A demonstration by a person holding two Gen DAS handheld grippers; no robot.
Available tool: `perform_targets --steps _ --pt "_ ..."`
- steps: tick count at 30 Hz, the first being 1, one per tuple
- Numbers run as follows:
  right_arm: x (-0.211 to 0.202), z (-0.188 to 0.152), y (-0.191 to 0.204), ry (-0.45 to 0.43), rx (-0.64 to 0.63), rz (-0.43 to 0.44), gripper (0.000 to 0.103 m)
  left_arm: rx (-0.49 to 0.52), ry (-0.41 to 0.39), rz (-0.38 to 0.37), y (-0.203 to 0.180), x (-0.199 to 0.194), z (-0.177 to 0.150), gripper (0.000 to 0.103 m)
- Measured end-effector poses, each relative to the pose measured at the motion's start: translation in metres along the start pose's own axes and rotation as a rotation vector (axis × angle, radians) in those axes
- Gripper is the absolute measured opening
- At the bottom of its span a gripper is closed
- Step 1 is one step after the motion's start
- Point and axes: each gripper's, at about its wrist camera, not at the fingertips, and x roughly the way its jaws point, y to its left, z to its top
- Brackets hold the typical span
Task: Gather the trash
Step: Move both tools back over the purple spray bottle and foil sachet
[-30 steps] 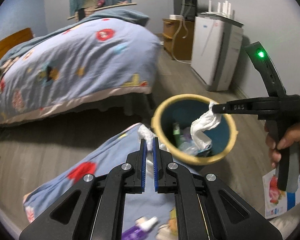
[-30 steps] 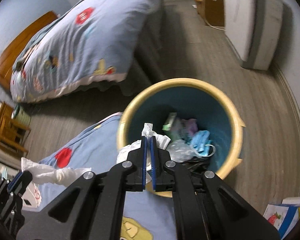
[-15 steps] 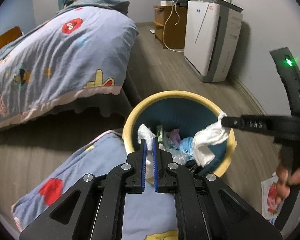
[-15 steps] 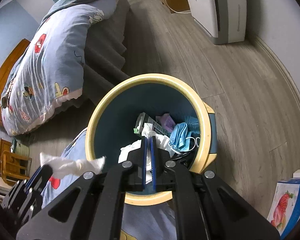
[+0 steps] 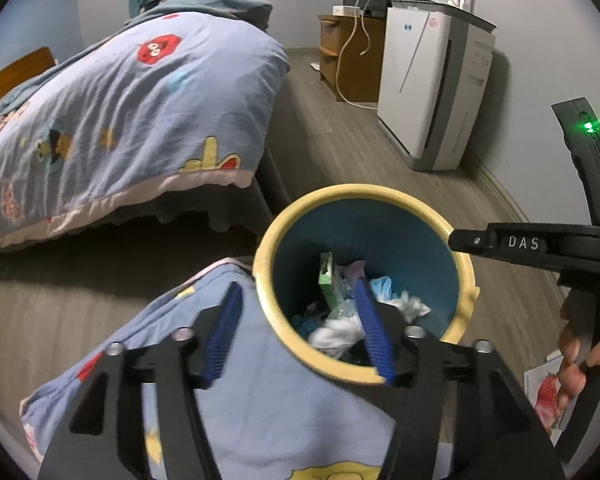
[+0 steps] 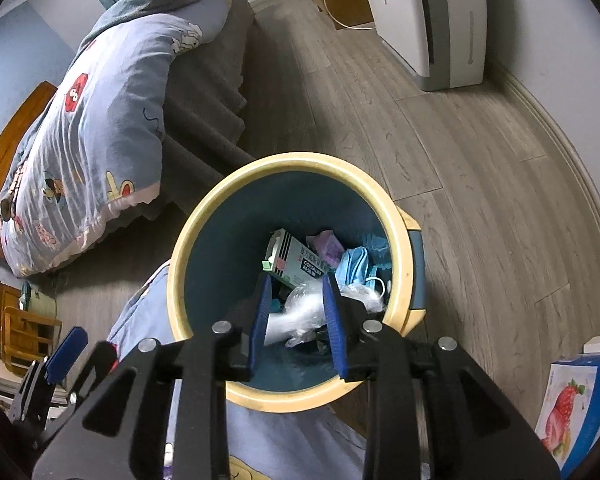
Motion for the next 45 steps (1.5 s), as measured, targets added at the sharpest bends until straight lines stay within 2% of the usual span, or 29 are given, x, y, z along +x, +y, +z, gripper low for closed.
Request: perform_targets --steps 4,10,11,12,18,24,28,31,33,37,42,45 --pt "-0.009 0.0 0.006 -0.009 -0.015 -0.003 0.035 0.001 -0.015 0.009 0.008 -0.017 -0.007 0.068" --pt "-0.026 -0.002 0.019 -0.025 -0.048 -0.008 0.053 -0.028 -0.006 0.042 0.029 -0.033 -0.021 0.074" --pt "-0.029 -0.002 0.022 -0.029 -0.052 -0.01 0.062 -0.039 -0.007 0.05 0.035 -0.038 -0.025 0.08" --pt "-0.032 -0.003 0.025 -0.037 -0.058 -0.012 0.071 -0.046 -0.011 0.057 0.04 -0.043 -0.029 0.081" --pt "-0.047 -0.012 0.056 -0.07 -0.136 -0.019 0.097 -0.075 -0.002 0.097 0.073 -0.077 -0.057 0.083" --pt "-0.054 -0.04 0.096 -0.046 -0.25 -0.01 0.097 -0.141 0.006 0.133 0.117 -0.121 -0.096 0.083" --pt "-0.06 -0.063 0.118 -0.022 -0.26 0.042 0.097 -0.188 0.012 0.158 0.138 -0.138 -0.125 0.083" --pt "-0.061 -0.083 0.13 0.002 -0.26 0.052 0.097 -0.247 0.027 0.155 0.153 -0.144 -0.149 0.083" --pt "-0.059 -0.097 0.138 0.027 -0.265 0.048 0.097 -0.25 0.028 0.15 0.156 -0.148 -0.159 0.083" --pt "-0.056 -0.119 0.146 0.035 -0.277 0.03 0.097 -0.21 0.082 0.143 0.153 -0.139 -0.184 0.083" --pt "-0.038 -0.136 0.15 0.091 -0.263 0.014 0.097 -0.244 0.198 0.1 0.142 -0.109 -0.216 0.083" --pt "-0.036 -0.138 0.156 0.085 -0.273 0.013 0.097 -0.188 0.255 0.101 0.126 -0.091 -0.229 0.083"
